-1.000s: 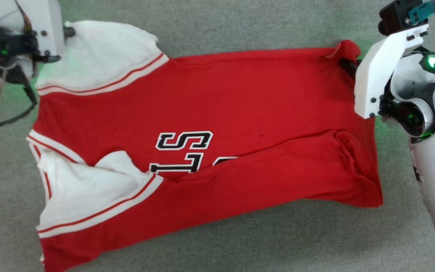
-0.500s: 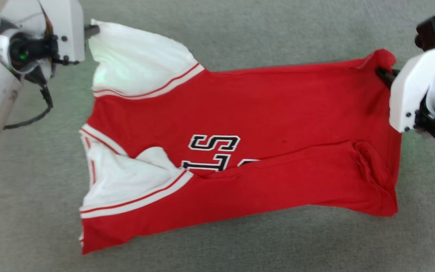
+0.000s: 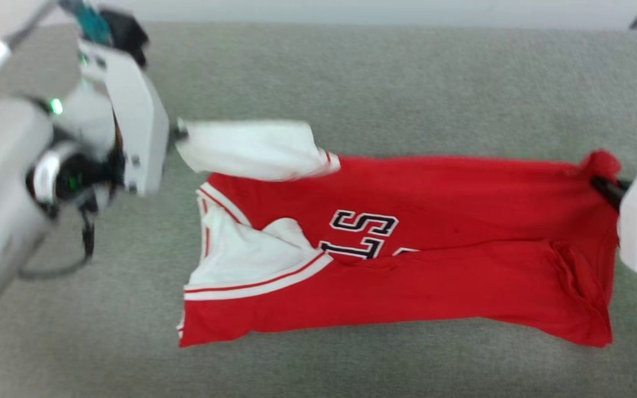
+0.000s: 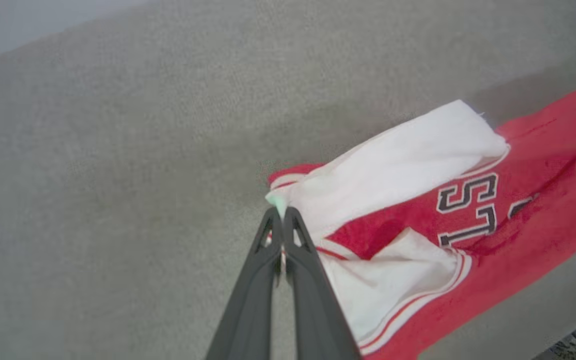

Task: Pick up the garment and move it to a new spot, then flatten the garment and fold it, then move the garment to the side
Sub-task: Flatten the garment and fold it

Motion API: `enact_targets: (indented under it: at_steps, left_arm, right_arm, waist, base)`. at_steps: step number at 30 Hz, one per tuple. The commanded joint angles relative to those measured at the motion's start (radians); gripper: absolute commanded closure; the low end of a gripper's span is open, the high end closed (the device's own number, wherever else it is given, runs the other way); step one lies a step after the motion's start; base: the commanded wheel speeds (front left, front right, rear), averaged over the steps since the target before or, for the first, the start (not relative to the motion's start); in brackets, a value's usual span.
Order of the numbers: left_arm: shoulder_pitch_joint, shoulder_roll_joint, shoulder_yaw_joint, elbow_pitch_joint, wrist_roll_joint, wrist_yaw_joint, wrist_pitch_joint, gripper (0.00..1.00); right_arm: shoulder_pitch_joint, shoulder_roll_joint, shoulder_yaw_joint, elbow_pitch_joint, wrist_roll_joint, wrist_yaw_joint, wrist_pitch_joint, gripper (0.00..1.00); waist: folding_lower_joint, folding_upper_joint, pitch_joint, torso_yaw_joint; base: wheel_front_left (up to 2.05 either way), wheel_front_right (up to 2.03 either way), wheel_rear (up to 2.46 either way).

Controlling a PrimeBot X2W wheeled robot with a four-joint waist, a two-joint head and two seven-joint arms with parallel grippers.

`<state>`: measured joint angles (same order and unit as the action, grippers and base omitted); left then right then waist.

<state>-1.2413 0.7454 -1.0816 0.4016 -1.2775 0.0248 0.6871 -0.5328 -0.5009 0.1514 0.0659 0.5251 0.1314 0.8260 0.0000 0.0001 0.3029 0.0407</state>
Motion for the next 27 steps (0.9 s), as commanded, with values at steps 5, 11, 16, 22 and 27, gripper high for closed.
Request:
enact_targets:
  at_steps: [5,11,16,22,27]
  left_arm:
    - [0.13,0.105,-0.018,-0.244,-0.024,0.12,0.008,1.0]
    - [0.256,0.139,-0.044,-0.364,-0.064,0.189,-0.013,1.0]
    - [0.323,0.107,-0.064,-0.319,-0.088,0.176,-0.037,1.0]
    - [0.363,0.083,-0.057,-0.252,-0.096,0.157,-0.094,0.02]
    - [0.412,0.092,-0.04,-0.257,-0.105,0.147,-0.169,0.0]
  right_arm:
    - [0.126,-0.013,-0.053,-0.079,0.028,-0.002,0.061,1.0]
    - [0.226,0.019,-0.083,-0.109,0.023,-0.002,0.105,1.0]
    - [0.254,0.058,-0.07,-0.08,0.02,-0.002,0.112,1.0]
    - [0.267,0.076,-0.063,-0.066,0.037,-0.002,0.083,0.0]
    - [0.309,0.091,-0.103,-0.065,0.064,-0.002,0.062,0.0]
  waist:
    - [0.0,-0.0001,-0.038,0.043]
    - [0.0,-0.0001,-0.041,0.041]
    - [0.0,-0.0001,-0.054,0.025]
    - [0.0,-0.0001,-0.1,0.011]
    - [0.0,-0.0001,-0.156,0.012]
  base:
    - [0.0,0.0,0.0]
    - [0.0,0.0,0.0]
    - [0.0,0.0,0.0]
    - [0.0,0.0,0.0]
    - [0.0,0.0,0.0]
